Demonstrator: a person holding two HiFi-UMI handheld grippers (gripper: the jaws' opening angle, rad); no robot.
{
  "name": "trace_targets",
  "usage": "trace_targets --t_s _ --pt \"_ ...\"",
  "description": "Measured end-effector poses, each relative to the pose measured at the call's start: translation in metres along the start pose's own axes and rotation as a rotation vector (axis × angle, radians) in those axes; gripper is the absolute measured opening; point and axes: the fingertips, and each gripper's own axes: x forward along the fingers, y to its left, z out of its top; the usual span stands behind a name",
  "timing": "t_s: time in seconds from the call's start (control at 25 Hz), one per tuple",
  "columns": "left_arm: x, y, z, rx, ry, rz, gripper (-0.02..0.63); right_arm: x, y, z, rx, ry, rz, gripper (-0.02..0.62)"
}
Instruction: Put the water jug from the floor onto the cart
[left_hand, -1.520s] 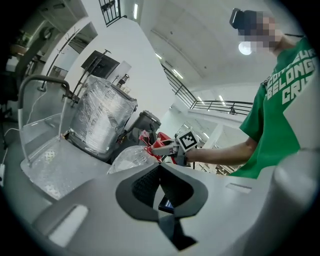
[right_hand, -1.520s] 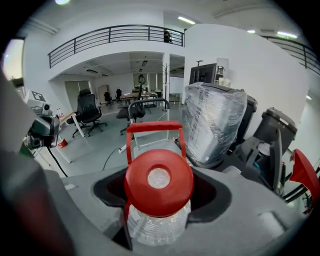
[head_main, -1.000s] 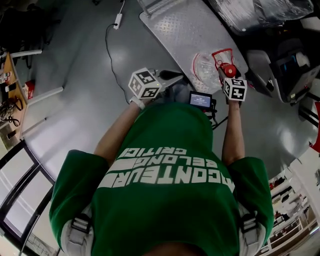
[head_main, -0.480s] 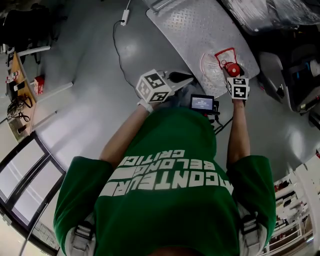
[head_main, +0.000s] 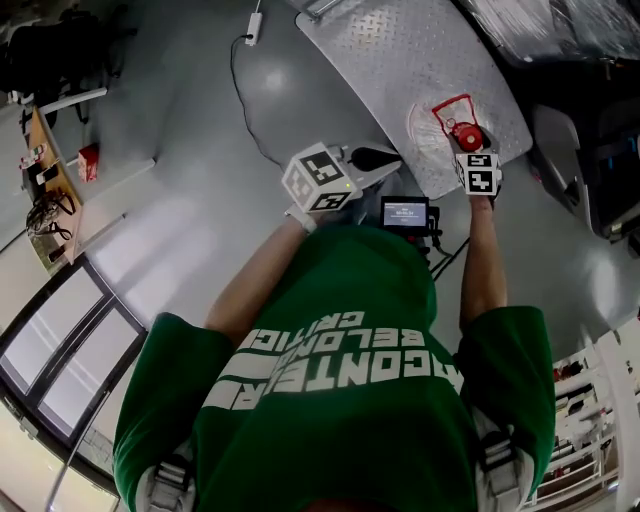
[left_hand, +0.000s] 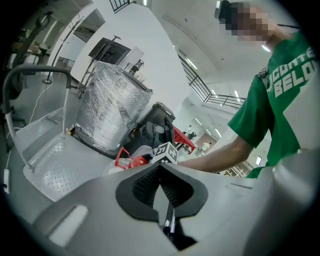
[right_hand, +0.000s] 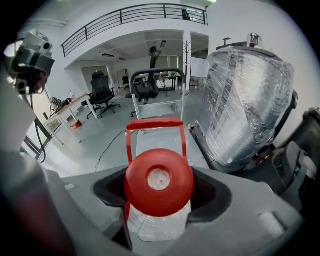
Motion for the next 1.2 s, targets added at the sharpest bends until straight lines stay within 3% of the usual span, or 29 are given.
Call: trace_targets --t_s 0.68,1.2 --pt "0.011 0.026 0.017 -0.060 0.011 0.040 0.012 0.062 -0.004 -0.015 -0.024 0.094 0.017 0.305" --pt "0.010 0.028 0.020 -0.053 0.009 0.040 0.012 0.065 0.003 -0.025 -0.059 0.091 0.013 0.305"
